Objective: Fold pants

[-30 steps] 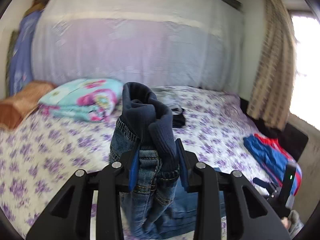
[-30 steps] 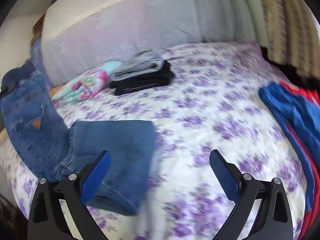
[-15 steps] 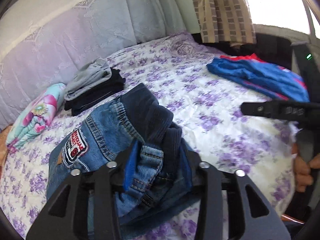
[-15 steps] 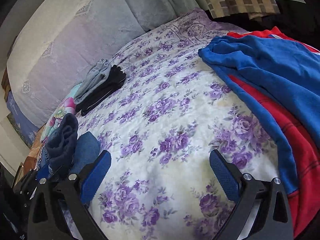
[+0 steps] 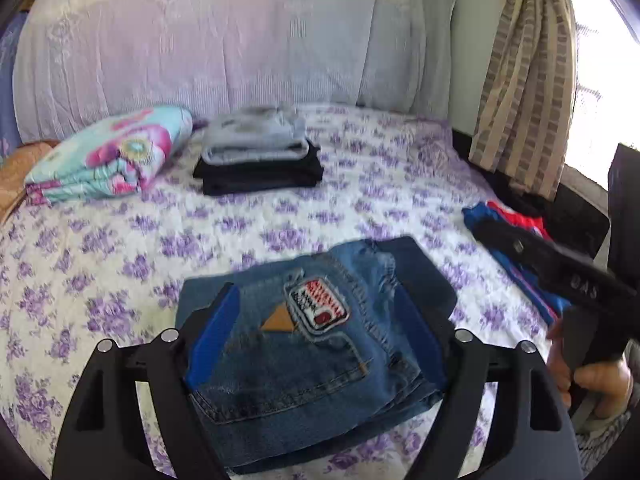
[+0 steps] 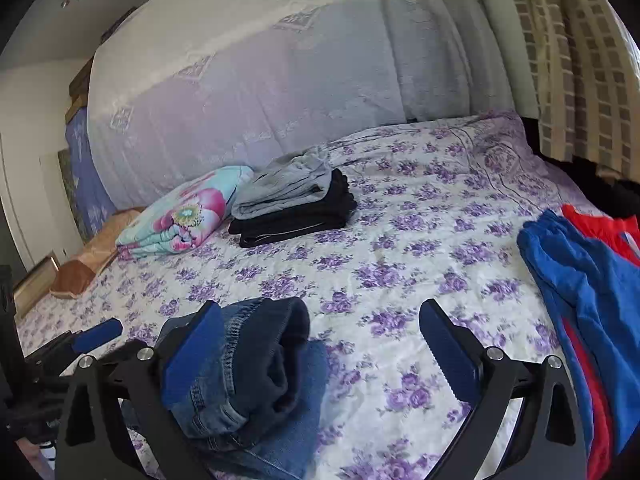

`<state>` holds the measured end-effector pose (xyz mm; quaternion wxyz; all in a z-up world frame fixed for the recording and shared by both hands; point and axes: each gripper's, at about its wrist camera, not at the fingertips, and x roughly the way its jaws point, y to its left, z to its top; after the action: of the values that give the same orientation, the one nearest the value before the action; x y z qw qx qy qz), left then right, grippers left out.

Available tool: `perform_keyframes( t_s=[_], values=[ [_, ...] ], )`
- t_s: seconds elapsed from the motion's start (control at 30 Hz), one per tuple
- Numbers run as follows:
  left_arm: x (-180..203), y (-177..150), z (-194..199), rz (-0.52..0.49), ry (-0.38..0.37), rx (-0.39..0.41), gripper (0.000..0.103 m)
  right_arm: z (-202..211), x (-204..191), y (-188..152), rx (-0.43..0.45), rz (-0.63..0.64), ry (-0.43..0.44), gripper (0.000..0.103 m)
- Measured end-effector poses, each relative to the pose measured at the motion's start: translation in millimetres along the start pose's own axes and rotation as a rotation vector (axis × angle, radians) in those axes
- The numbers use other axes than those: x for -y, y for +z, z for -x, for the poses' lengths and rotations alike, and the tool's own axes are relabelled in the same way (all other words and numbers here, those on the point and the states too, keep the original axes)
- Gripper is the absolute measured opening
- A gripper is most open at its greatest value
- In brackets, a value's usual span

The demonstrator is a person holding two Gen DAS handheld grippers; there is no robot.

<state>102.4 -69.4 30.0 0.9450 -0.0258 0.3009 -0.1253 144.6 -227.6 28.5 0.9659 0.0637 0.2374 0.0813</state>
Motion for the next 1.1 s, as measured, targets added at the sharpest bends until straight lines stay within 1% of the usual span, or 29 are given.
perform_keyframes(
  t_s=[0.03, 0.1, 0.13, 0.17, 0.2, 0.23, 0.27, 0.3, 0.33, 0.37, 0.4, 0.47, 0.5, 0.53, 0.57, 0.6, 0.63, 0.67, 0.7, 0.73, 0.77, 0.8, 0.83, 0.87, 0.9, 0.93, 0.97, 1.0, 1.1],
  values=[
    [1.1, -4.7, -4.7, -0.017, 0.011, -0.015, 0.077, -8.1, -7.9, 2.3, -0.014, 0.018, -0.004, 0.099],
    [6.0, -18.7, -21.4, -0.078, 0.039, -0.064, 0.077, -30.5, -19.9, -0.7, -0.071, 0.068, -0.043, 0.099],
    [8.1, -28.0, -29.3, -0.091, 0.046, -0.092, 0.077, -44.8, -20.7, -6.4, -0.123, 0.088, -0.073, 0.099],
    [7.3, -37.5, -36.7, -0.093, 0.049, -0.109, 0.077, -64.1, -17.5, -19.4, -0.200, 0.106, -0.106, 0.099],
    [7.7, -45.5, -41.3, -0.096, 0.051, -0.109, 0.077, -77.7, -11.8, -32.5, -0.247, 0.112, -0.105, 0.099],
    [8.1, -55.1, -46.4, -0.110, 0.055, -0.105, 0.077, -85.7, -4.4, -46.4, -0.264, 0.105, -0.101, 0.099],
    [9.1, -60.4, -49.5, -0.122, 0.050, -0.099, 0.077, -88.6, 5.8, -54.4, -0.260, 0.076, -0.069, 0.099],
    [11.1, -64.7, -49.4, -0.139, 0.061, -0.074, 0.077, -89.2, 13.4, -56.8, -0.263, 0.035, -0.029, 0.099],
    [12.6, -65.7, -48.3, -0.144, 0.065, -0.066, 0.077, -89.4, 17.7, -57.8, -0.280, -0.002, -0.003, 0.099],
    [12.6, -64.5, -45.9, -0.139, 0.061, -0.064, 0.077, -87.2, 19.2, -56.0, -0.286, -0.022, 0.011, 0.099],
    [10.3, -62.9, -42.1, -0.123, 0.047, -0.061, 0.077, -80.7, 18.8, -53.2, -0.268, -0.024, 0.006, 0.099],
    [-3.2, -56.4, -25.9, -0.051, -0.015, -0.044, 0.077, -58.4, 12.1, -46.3, -0.195, -0.012, -0.009, 0.099],
    [-10.2, -53.0, -17.0, -0.020, -0.032, -0.024, 0.078, -42.4, 7.1, -43.2, -0.146, 0.006, -0.015, 0.099],
    [-20.2, -48.5, -5.2, 0.014, -0.029, 0.013, 0.082, -29.4, 2.4, -39.4, -0.116, 0.027, -0.015, 0.099],
    [-28.7, -44.3, 3.4, 0.037, -0.010, 0.043, 0.085, -16.8, -4.6, -37.7, -0.095, 0.066, -0.011, 0.099],
    [-36.6, -40.5, 9.1, 0.058, 0.012, 0.062, 0.089, -10.5, -11.1, -39.5, -0.093, 0.105, -0.013, 0.099],
    [-46.2, -35.9, 10.0, 0.079, 0.033, 0.060, 0.090, -7.4, -17.9, -43.1, -0.095, 0.146, -0.025, 0.099],
    [-53.1, -33.4, 6.5, 0.095, 0.045, 0.042, 0.090, -8.9, -24.0, -49.9, -0.111, 0.191, -0.059, 0.099],
    [-59.1, -32.8, 0.3, 0.113, 0.052, 0.017, 0.090, -14.8, -26.7, -57.8, -0.140, 0.227, -0.094, 0.099],
    [-62.9, -35.9, -10.7, 0.122, 0.055, -0.028, 0.089, -23.9, -25.5, -68.0, -0.179, 0.239, -0.105, 0.099],
    [-63.4, -42.3, -25.1, 0.112, 0.059, -0.084, 0.089, -31.5, -19.9, -76.0, -0.213, 0.217, -0.086, 0.099],
    [-63.0, -49.4, -38.9, 0.093, 0.073, -0.134, 0.090, -39.8, -9.7, -84.2, -0.252, 0.159, -0.042, 0.099],
    [-62.9, -60.3, -50.6, 0.080, 0.093, -0.152, 0.093, -44.4, 0.5, -89.7, -0.268, 0.097, 0.005, 0.099],
    [-66.7, -67.7, -53.3, 0.099, 0.090, -0.132, 0.095, -45.8, 6.6, -94.5, -0.275, 0.058, 0.036, 0.099],
    [-75.2, -69.6, -54.6, 0.149, 0.052, -0.139, 0.096, -46.9, 9.2, -95.1, -0.285, 0.038, 0.055, 0.099],
    [-81.9, -68.9, -55.8, 0.191, 0.016, -0.164, 0.096, -47.5, 10.1, -94.3, -0.292, 0.030, 0.065, 0.099],
    [-87.9, -67.9, -56.7, 0.226, -0.012, -0.184, 0.096, -47.1, 10.1, -92.5, -0.296, 0.025, 0.074, 0.099],
    [-91.8, -68.0, -54.8, 0.251, -0.026, -0.187, 0.095, -45.2, 10.8, -90.3, -0.293, 0.014, 0.086, 0.099],
    [-95.7, -67.4, -33.8, 0.259, -0.005, -0.127, 0.094, -25.2, 21.3, -81.4, -0.249, -0.074, 0.136, 0.099]
  ],
)
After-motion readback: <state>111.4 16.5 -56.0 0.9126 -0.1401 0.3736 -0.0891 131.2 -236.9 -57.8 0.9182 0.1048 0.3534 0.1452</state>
